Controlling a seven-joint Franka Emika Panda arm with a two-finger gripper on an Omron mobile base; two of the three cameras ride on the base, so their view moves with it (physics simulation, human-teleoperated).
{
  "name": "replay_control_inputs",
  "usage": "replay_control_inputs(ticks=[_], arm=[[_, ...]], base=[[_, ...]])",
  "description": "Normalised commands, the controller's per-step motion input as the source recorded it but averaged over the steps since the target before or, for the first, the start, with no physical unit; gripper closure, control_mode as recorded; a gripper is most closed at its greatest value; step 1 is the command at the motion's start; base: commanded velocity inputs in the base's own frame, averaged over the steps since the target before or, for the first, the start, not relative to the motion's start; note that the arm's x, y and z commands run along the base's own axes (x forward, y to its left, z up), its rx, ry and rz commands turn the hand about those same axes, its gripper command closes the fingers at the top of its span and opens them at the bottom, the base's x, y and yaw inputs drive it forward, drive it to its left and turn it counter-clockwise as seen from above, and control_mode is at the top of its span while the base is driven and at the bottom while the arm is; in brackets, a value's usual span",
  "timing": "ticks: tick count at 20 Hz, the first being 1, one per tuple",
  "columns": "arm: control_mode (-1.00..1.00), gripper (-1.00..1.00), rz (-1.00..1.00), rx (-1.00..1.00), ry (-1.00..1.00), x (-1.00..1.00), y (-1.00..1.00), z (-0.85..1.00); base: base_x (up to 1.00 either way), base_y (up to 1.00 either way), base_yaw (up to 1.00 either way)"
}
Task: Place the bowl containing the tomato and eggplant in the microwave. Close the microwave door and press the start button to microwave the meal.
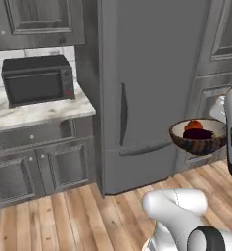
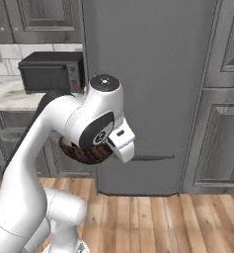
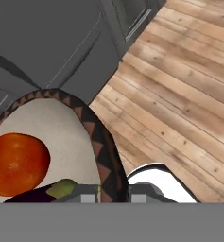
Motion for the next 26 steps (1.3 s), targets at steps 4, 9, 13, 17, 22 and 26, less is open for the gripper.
replay_control_inputs(ticks=[4, 9, 13, 17, 22, 26], arm=[[1.0, 1.0, 0.0, 0.0, 0.0, 0.0, 0.0, 0.0], [1.0, 1.0, 0.0, 0.0, 0.0, 0.0, 0.0, 0.0], [1.0, 1.0, 0.0, 0.0, 0.0, 0.0, 0.0, 0.0], [1.0, 1.0, 0.0, 0.0, 0.0, 0.0, 0.0, 0.0], [1.0, 1.0, 0.0, 0.0, 0.0, 0.0, 0.0, 0.0], [1.0, 1.0, 0.0, 0.0, 0.0, 0.0, 0.0, 0.0]], base=[[0.36, 0.0, 0.76], [0.34, 0.0, 0.76], [0.36, 0.0, 0.76], [0.36, 0.0, 0.75], [0.33, 0.0, 0.75], [0.41, 0.0, 0.75]])
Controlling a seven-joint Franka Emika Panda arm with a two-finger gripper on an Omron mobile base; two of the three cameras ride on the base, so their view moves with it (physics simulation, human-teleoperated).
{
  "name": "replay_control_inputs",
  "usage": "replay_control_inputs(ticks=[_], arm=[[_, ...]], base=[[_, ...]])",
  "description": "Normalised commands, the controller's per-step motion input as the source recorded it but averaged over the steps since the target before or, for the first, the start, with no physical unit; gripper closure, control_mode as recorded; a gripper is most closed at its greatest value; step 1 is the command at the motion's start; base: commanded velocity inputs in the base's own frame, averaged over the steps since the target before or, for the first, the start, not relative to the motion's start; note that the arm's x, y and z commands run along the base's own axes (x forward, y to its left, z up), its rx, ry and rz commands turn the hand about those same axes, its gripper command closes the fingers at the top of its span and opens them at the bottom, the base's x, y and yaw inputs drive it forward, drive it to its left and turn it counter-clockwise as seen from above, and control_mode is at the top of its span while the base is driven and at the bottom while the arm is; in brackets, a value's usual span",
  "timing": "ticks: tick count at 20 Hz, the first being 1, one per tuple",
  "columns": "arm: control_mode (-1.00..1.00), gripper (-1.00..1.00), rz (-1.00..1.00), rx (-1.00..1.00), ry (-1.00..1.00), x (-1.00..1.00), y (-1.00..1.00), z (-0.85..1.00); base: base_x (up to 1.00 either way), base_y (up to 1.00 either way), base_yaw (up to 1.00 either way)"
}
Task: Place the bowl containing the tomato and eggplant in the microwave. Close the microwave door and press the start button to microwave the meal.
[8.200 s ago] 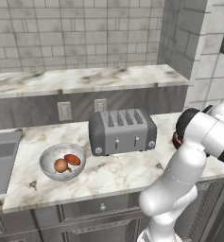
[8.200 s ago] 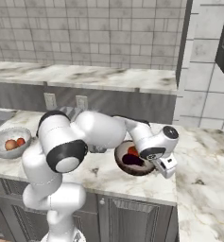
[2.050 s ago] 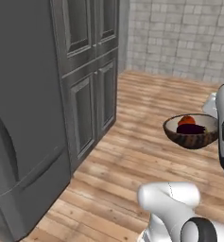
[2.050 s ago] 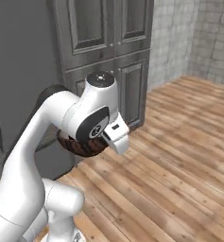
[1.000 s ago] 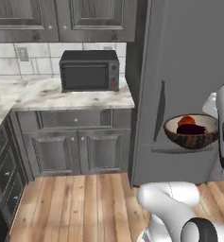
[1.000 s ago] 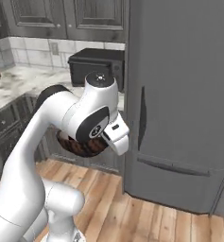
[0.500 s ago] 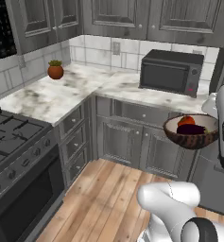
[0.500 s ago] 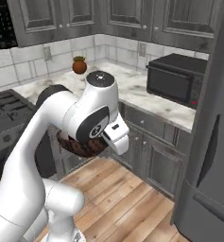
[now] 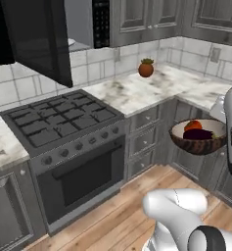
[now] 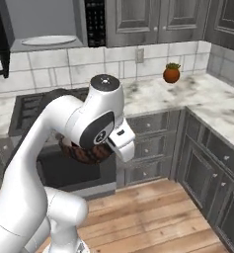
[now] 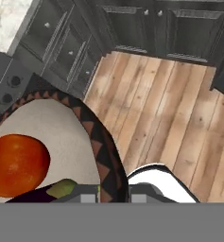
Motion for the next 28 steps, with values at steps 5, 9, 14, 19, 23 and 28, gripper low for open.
replay_control_inputs(ticks=[5, 9, 14, 19, 23, 28], arm=[[1.0, 1.0, 0.0, 0.0, 0.0, 0.0, 0.0, 0.0], [1.0, 1.0, 0.0, 0.0, 0.0, 0.0, 0.0, 0.0], [1.0, 1.0, 0.0, 0.0, 0.0, 0.0, 0.0, 0.0], [1.0, 1.0, 0.0, 0.0, 0.0, 0.0, 0.0, 0.0], [1.0, 1.0, 0.0, 0.0, 0.0, 0.0, 0.0, 0.0], [1.0, 1.0, 0.0, 0.0, 0.0, 0.0, 0.0, 0.0]], base=[[0.66, -0.08, 0.73], [0.73, -0.25, 0.66], [0.57, -0.38, 0.56], [0.08, -0.64, 0.36], [0.03, -0.56, 0.24], [0.25, -0.29, 0.16]])
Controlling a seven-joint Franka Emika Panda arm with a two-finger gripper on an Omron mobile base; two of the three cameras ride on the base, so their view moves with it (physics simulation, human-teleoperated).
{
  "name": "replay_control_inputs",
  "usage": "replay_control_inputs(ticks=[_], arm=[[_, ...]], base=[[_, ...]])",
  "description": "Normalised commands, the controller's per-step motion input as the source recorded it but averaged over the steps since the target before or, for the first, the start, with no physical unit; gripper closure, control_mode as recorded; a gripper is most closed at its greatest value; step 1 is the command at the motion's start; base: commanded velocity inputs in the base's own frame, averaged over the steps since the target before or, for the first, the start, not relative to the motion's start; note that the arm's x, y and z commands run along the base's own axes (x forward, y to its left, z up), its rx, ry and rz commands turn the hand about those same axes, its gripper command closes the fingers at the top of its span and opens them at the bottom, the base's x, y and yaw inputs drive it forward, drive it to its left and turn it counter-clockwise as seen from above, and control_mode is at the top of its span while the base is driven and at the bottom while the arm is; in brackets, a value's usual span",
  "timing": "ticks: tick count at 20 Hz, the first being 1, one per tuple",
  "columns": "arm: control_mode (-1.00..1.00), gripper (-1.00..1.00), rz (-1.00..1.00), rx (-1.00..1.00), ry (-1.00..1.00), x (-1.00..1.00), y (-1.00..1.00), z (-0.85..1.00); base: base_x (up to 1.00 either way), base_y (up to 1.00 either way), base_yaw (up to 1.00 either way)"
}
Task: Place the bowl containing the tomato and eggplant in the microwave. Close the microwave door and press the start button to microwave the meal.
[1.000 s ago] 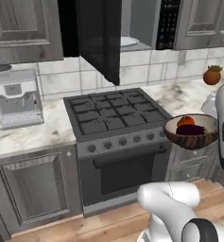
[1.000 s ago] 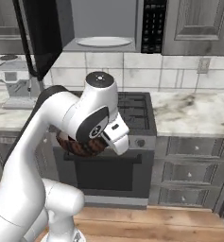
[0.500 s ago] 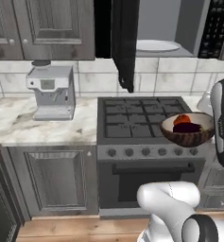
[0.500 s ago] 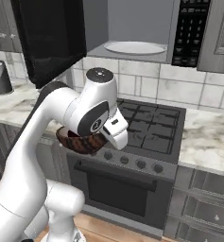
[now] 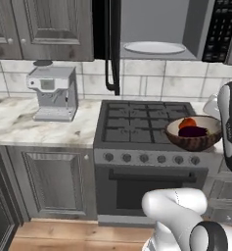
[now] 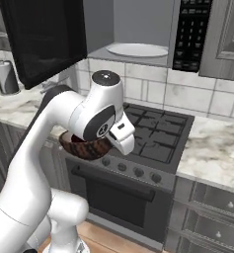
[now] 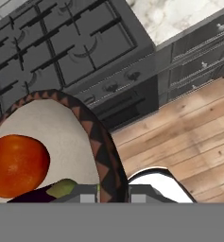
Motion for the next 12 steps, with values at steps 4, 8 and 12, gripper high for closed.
replay_control_inputs(ticks=[4, 8, 12], arm=[[1.0, 1.0, 0.0, 0.0, 0.0, 0.0, 0.0, 0.0], [1.0, 1.0, 0.0, 0.0, 0.0, 0.0, 0.0, 0.0], [1.0, 1.0, 0.0, 0.0, 0.0, 0.0, 0.0, 0.0]], base=[[0.43, -0.02, 0.1], [0.4, 0.0, 0.08], [0.35, 0.0, 0.04]])
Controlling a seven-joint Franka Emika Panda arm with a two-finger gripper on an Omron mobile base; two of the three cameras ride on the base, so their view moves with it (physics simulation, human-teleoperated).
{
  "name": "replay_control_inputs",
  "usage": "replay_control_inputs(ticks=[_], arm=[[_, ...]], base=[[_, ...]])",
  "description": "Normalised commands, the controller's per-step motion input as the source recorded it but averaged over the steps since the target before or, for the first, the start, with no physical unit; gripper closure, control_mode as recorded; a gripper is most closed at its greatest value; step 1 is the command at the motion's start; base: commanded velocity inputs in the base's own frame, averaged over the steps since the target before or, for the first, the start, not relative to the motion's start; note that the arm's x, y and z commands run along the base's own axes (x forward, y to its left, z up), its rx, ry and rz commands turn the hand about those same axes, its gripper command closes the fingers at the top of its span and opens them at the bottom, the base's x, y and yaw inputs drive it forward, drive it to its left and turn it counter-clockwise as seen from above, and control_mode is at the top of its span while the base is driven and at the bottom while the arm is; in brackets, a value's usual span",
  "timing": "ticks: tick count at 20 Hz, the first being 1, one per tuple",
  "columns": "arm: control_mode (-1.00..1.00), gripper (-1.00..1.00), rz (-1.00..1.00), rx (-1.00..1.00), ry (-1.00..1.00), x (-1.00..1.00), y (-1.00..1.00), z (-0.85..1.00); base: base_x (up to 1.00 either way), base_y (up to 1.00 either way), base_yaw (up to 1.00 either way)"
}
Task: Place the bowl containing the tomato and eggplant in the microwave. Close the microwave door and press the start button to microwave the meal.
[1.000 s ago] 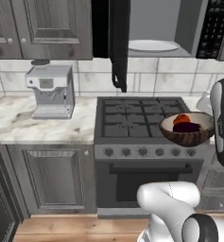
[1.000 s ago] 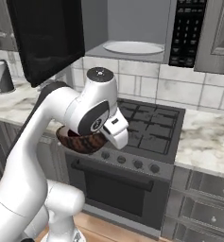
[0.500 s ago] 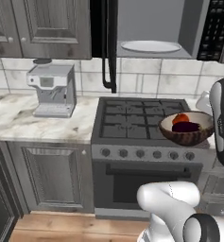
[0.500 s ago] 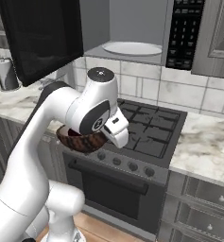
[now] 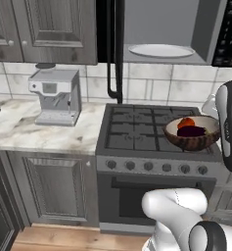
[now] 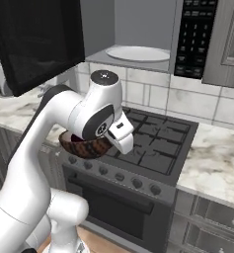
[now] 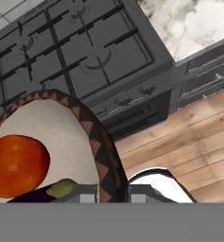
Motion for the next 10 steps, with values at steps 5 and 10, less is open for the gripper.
replay_control_inputs(ticks=[5, 10], arm=[[1.0, 1.0, 0.0, 0.0, 0.0, 0.0, 0.0, 0.0], [1.0, 1.0, 0.0, 0.0, 0.0, 0.0, 0.0, 0.0]], base=[[0.38, 0.0, 0.04], [0.43, 0.0, 0.05]])
